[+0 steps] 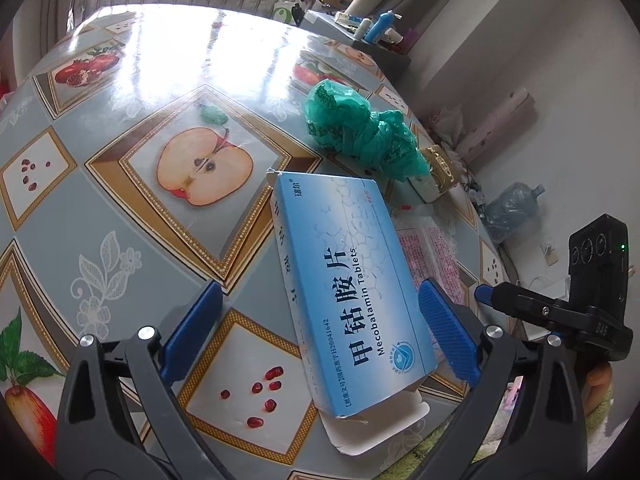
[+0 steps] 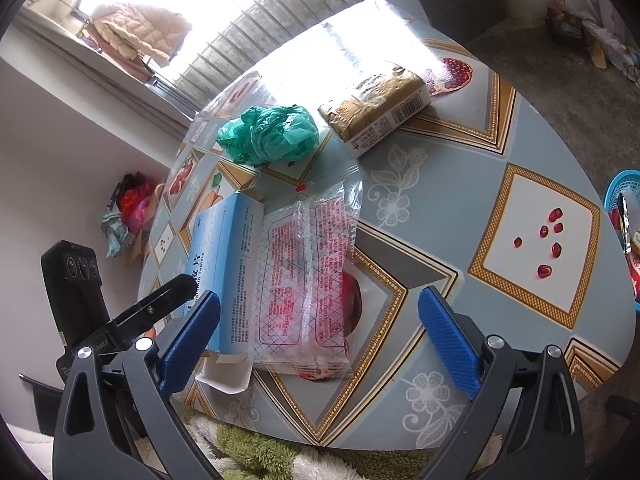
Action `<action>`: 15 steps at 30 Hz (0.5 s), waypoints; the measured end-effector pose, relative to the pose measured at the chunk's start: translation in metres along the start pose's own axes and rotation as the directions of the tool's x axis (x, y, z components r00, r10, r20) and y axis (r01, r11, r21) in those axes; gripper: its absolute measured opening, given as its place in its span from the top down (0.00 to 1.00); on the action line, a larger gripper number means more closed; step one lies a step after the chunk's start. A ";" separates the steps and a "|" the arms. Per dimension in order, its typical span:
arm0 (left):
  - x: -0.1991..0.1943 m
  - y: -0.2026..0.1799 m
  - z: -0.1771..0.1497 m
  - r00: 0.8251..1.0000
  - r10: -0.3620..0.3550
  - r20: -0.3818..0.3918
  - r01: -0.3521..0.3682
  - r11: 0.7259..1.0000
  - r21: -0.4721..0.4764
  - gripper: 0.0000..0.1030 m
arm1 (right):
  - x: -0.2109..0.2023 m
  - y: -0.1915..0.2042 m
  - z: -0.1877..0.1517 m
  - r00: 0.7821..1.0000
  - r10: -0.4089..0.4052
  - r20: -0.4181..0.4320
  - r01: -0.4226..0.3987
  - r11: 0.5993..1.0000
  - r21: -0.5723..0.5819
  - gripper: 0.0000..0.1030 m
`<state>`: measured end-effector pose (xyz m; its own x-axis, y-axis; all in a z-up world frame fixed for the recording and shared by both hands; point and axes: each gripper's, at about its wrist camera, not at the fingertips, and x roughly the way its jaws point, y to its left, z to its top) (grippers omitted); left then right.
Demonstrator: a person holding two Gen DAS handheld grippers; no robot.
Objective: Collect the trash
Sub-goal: 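Close the right tool on the clear pink-printed wrapper while the left tool holds the box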
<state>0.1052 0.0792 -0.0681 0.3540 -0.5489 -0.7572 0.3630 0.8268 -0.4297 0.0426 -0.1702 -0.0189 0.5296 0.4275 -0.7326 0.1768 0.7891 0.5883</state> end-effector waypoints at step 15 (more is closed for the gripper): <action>-0.001 0.002 0.001 0.998 -0.053 -0.017 0.052 0.998 -0.019 0.09 | 0.002 0.006 -0.003 0.999 -0.036 0.001 0.036 0.999 -0.034 0.06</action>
<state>0.1068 0.0810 -0.0677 0.3195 -0.5894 -0.7419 0.3644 0.7992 -0.4780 0.0425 -0.1633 -0.0178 0.5241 0.3978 -0.7530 0.1680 0.8185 0.5493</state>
